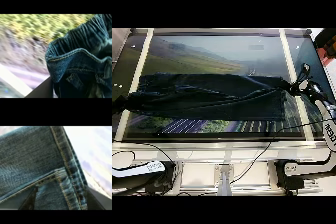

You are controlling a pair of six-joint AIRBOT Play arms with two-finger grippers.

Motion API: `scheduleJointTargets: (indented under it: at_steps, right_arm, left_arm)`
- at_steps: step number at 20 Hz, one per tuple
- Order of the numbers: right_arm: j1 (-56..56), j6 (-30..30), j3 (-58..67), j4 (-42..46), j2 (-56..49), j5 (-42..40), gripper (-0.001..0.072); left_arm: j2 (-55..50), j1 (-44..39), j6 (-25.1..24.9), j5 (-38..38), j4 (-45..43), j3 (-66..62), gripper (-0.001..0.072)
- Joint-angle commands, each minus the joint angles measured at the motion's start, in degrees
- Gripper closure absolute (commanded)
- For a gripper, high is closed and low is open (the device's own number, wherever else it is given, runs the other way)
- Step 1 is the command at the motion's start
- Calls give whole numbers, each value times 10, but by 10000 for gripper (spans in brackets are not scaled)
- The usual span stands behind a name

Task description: Fold the clothes and pants, and hang the long-sleeved shirts on hangers.

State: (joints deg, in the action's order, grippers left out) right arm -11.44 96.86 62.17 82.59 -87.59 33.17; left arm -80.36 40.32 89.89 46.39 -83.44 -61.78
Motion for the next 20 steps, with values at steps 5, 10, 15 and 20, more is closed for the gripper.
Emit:
scheduleJointTargets:
  at_steps: [5,10,15,20]
  right_arm:
    - [0,-3,2,28,93,163,680]
    - [0,-3,-15,70,233,302,684]
    - [0,68,-239,60,431,267,684]
    - [0,217,-381,-22,461,94,224]
  left_arm:
    - [47,-1,-33,59,-21,3,660]
    - [70,12,-38,59,-51,10,661]
    - [70,28,-38,56,-53,35,661]
    - [70,25,-38,54,-50,35,660]
